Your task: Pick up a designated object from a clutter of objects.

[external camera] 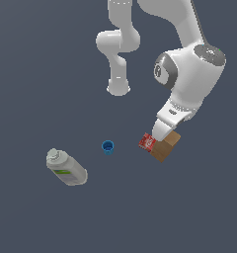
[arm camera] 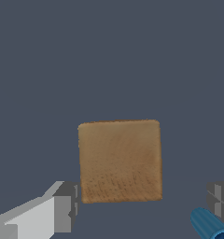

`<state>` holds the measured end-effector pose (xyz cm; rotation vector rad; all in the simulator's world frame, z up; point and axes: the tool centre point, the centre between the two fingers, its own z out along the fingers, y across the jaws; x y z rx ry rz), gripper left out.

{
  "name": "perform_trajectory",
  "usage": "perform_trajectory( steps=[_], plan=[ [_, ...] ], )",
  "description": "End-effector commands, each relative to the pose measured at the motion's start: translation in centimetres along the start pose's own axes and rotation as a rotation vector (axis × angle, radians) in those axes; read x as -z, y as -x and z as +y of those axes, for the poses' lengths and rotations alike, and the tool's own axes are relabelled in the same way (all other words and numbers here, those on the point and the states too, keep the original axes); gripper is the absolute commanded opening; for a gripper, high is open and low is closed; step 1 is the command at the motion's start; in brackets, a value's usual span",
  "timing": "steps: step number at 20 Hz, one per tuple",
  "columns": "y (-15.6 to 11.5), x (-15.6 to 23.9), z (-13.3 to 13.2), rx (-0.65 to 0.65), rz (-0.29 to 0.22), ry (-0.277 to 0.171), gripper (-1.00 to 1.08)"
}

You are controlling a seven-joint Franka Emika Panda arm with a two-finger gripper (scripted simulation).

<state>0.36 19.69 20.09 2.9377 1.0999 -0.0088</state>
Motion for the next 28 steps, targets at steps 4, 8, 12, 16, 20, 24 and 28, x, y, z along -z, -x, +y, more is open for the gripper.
perform_trajectory(
  steps=[4, 8, 12, 16, 20, 24, 28],
  plan=[
    [-0.9, -0.8, -1.3, 0.047, 0.007, -0.002, 1.0],
    [-0.8, -1.0, -1.1, 0.04, 0.005, -0.002, 1.0],
    [-0.8, -2.3, -1.2, 0.043, 0.006, -0.003, 1.0],
    [-0.8, -4.3, -1.3, 0.046, 0.007, -0.003, 1.0],
    [-0.9, -5.6, -1.3, 0.047, 0.007, -0.003, 1.0],
    [-0.9, -5.8, -1.3, 0.047, 0.007, -0.002, -1.0],
    [-0.9, -5.8, -1.3, 0.047, 0.007, -0.002, -1.0]
  ],
)
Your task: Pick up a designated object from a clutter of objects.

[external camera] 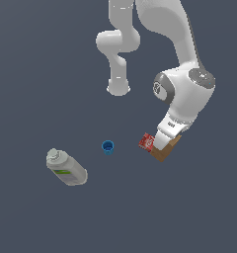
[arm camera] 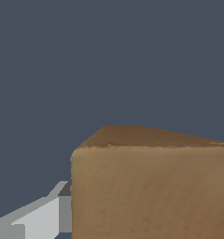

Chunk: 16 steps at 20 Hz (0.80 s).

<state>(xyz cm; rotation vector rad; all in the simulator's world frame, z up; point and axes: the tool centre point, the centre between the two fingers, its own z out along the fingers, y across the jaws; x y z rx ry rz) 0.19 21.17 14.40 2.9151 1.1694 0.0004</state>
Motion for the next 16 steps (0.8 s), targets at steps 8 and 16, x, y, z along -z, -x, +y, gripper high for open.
perform_trajectory(
  steps=[8, 16],
  plan=[
    [0.1, 0.1, 0.1, 0.0, 0.0, 0.0, -1.0],
    [2.0, 2.0, 1.9, 0.0, 0.0, 0.0, -1.0]
  ],
)
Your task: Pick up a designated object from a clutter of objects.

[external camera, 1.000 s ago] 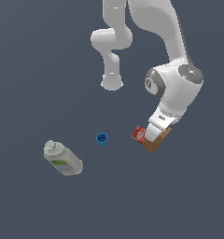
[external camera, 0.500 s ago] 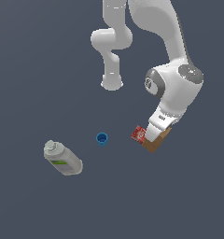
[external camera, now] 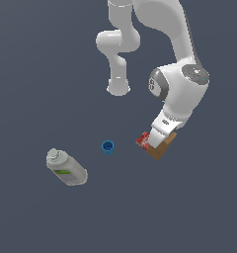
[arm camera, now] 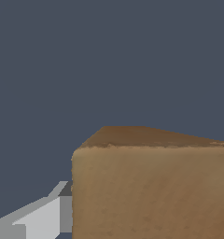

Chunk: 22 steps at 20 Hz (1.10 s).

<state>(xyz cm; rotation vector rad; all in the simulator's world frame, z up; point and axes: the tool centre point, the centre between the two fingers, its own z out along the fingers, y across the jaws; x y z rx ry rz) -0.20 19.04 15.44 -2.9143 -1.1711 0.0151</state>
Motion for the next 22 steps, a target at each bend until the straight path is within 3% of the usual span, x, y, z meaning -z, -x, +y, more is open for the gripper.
perform_trajectory(
  steps=[1, 8, 22],
  plan=[
    [0.7, 1.4, 1.1, -0.001, 0.009, 0.005, -1.0],
    [4.9, 5.6, 5.0, -0.001, 0.01, 0.003, -1.0],
    [15.8, 16.5, 15.5, 0.0, 0.013, 0.001, -1.0]
  ],
)
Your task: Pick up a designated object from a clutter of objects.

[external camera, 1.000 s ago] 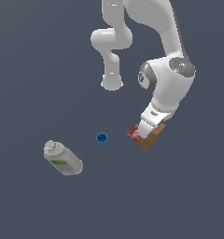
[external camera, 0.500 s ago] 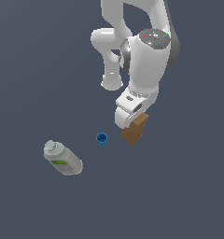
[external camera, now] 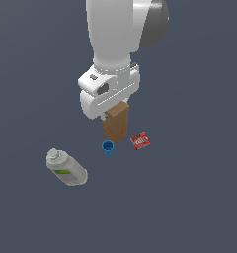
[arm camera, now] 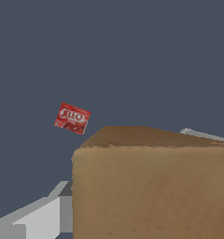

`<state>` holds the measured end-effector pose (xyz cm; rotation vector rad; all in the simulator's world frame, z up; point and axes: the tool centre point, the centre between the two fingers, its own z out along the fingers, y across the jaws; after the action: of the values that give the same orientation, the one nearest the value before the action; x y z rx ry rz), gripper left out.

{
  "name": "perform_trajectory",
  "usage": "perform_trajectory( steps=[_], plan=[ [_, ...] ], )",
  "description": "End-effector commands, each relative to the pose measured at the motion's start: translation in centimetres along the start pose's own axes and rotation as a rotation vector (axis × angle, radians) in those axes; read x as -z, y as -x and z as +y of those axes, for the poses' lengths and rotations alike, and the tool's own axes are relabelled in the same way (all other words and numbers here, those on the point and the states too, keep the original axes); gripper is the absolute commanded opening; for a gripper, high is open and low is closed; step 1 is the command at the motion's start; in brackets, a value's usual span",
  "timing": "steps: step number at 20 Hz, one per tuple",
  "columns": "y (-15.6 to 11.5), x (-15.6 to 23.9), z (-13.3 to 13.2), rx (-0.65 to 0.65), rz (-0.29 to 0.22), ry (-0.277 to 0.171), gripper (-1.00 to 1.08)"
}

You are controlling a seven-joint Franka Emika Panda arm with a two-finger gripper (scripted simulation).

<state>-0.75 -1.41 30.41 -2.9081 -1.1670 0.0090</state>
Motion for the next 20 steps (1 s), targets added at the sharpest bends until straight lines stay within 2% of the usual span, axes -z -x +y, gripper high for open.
perform_trajectory(
  steps=[1, 11, 20],
  plan=[
    [1.9, 2.4, 2.0, 0.001, 0.006, 0.006, -1.0],
    [8.7, 9.7, 9.2, 0.0, 0.003, 0.008, -1.0],
    [11.4, 12.8, 12.4, 0.0, 0.002, 0.01, -1.0]
  ],
)
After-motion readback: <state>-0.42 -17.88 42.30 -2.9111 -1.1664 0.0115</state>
